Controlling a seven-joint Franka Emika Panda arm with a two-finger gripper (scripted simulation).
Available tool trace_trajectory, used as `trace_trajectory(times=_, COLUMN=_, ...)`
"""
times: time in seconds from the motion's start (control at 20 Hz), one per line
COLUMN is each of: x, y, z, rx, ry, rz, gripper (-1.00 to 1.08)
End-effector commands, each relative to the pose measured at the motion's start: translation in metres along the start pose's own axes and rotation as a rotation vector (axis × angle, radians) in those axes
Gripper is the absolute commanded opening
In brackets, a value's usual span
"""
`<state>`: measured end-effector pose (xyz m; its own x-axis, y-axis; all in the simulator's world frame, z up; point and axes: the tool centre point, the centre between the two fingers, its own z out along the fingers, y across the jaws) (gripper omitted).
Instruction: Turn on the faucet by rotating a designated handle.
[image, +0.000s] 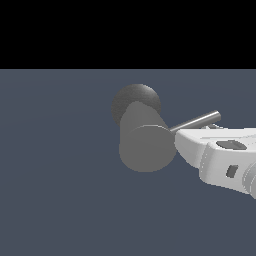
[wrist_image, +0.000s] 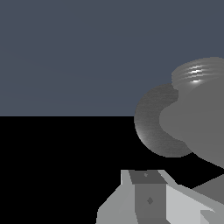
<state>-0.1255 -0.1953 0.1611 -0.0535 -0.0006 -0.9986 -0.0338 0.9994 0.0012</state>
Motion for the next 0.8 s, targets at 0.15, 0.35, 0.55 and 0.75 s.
trace_trajectory(times=0.15, x=-0.041, y=0.008, z=0.003, rx=-0.003, ry=-0.052, rz=-0.016, gripper=-1.00)
trace_trajectory(times=0.35, x=-0.017, y=0.008, z=0.000, rx=-0.004, ry=-0.003, rz=-0.002, gripper=-1.00)
trace_trajectory(times=0.55, x=-0.030, y=0.016, z=0.001, rx=-0.004, ry=-0.011, rz=-0.004, gripper=-1.00)
trace_trajectory(times=0.75, x=-0.043, y=0.023, z=0.001, rx=-0.004, ry=-0.020, rz=-0.007, gripper=-1.00)
